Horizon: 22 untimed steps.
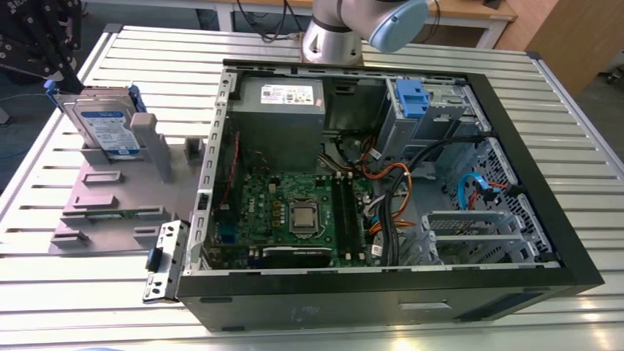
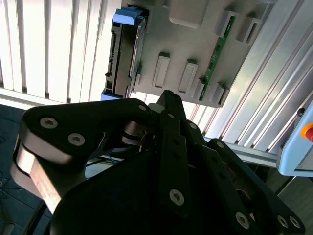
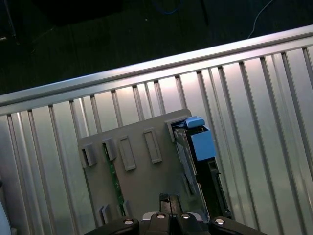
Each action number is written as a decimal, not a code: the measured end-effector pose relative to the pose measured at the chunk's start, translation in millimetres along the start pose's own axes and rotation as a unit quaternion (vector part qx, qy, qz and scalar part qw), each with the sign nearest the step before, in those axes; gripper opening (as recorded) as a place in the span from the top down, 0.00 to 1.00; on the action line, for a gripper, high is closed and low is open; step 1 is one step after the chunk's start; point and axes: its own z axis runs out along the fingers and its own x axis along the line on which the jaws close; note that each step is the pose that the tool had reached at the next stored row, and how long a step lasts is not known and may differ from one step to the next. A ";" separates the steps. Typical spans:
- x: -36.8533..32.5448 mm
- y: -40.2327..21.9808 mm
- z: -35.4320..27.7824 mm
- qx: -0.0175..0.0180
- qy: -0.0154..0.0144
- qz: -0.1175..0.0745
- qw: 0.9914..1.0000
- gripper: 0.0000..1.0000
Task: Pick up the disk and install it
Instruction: 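Pick up the disk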
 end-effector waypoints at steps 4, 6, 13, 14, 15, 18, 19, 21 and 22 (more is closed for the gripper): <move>0.0 0.0 0.0 0.000 0.000 -0.002 1.000 0.89; 0.0 0.0 0.0 0.000 0.000 -0.003 1.000 0.89; 0.0 0.0 0.0 0.000 0.000 -0.005 1.000 0.89; 0.0 0.0 0.0 0.000 0.000 -0.006 1.000 0.89; 0.0 0.0 0.0 0.000 0.000 -0.006 1.000 0.89; 0.0 0.0 0.0 0.000 0.000 -0.008 1.000 0.89; 0.0 0.0 0.0 0.000 0.000 -0.008 1.000 0.89; 0.0 0.0 0.0 0.000 0.000 -0.009 1.000 0.89; 0.0 0.0 0.0 0.000 0.000 -0.009 1.000 0.89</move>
